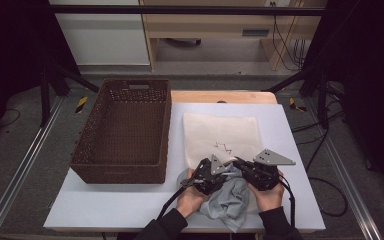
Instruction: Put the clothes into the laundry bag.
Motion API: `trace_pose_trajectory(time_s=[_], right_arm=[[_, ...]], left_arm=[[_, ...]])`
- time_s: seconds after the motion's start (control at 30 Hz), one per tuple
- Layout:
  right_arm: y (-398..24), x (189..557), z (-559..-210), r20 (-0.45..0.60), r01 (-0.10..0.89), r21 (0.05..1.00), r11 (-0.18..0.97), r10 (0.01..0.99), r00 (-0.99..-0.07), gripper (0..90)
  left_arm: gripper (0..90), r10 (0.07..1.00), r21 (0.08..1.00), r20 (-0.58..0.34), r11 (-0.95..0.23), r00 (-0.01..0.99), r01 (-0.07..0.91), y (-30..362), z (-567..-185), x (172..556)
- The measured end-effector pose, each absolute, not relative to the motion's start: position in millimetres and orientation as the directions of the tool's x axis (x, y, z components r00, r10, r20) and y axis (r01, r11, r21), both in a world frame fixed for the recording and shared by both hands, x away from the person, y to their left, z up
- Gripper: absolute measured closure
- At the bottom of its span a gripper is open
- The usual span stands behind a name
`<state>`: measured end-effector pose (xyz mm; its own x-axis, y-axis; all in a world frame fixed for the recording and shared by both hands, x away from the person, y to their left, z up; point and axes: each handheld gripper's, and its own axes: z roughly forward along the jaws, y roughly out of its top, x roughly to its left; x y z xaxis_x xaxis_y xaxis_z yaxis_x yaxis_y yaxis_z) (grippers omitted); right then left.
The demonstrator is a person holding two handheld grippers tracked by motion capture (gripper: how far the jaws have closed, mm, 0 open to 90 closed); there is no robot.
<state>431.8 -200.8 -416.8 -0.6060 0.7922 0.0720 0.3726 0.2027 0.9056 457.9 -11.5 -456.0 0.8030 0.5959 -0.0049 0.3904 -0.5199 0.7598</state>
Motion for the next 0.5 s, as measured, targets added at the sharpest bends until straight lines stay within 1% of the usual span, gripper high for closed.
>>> trace_pose_trajectory(time_s=[0.07,0.1,0.17,0.23,0.3,0.37,0.43,0.5], right_arm=[[-197.7,431.9,-418.8,0.061,0.381,0.898,0.221,0.794,-0.605,87.5],[-196.7,432.9,-420.7,0.050,0.381,0.895,0.233,0.795,-0.604,87.5],[-197.5,434.2,-422.6,0.057,0.390,0.891,0.231,0.798,-0.600,87.5],[-199.8,435.0,-423.8,0.063,0.395,0.891,0.223,0.802,-0.594,87.5],[-200.8,435.0,-424.1,0.066,0.397,0.892,0.217,0.805,-0.589,87.5],[-201.2,435.0,-424.3,0.061,0.397,0.891,0.221,0.807,-0.587,87.4],[-201.3,435.3,-424.6,0.057,0.397,0.890,0.224,0.808,-0.586,87.4],[-201.6,435.2,-424.5,0.060,0.398,0.890,0.222,0.809,-0.585,87.4]], left_arm=[[72.6,0.601,0.770,-0.014,-0.503,0.799,0.392,-9.8,-456.6,458.4],[68.9,0.598,0.776,-0.010,-0.500,0.801,0.384,-8.9,-455.9,456.5],[59.8,0.584,0.793,0.007,-0.497,0.812,0.351,-5.7,-450.9,449.4],[49.1,0.564,0.808,-0.010,-0.482,0.826,0.339,-0.8,-441.8,442.4],[42.6,0.541,0.820,-0.011,-0.476,0.841,0.317,5.1,-431.1,434.0],[35.3,0.540,0.831,0.017,-0.476,0.842,0.289,12.4,-419.4,424.8],[32.4,0.523,0.836,0.017,-0.475,0.852,0.274,21.8,-409.5,416.6],[31.3,0.520,0.838,0.025,-0.476,0.854,0.266,31.9,-405.3,408.5]])
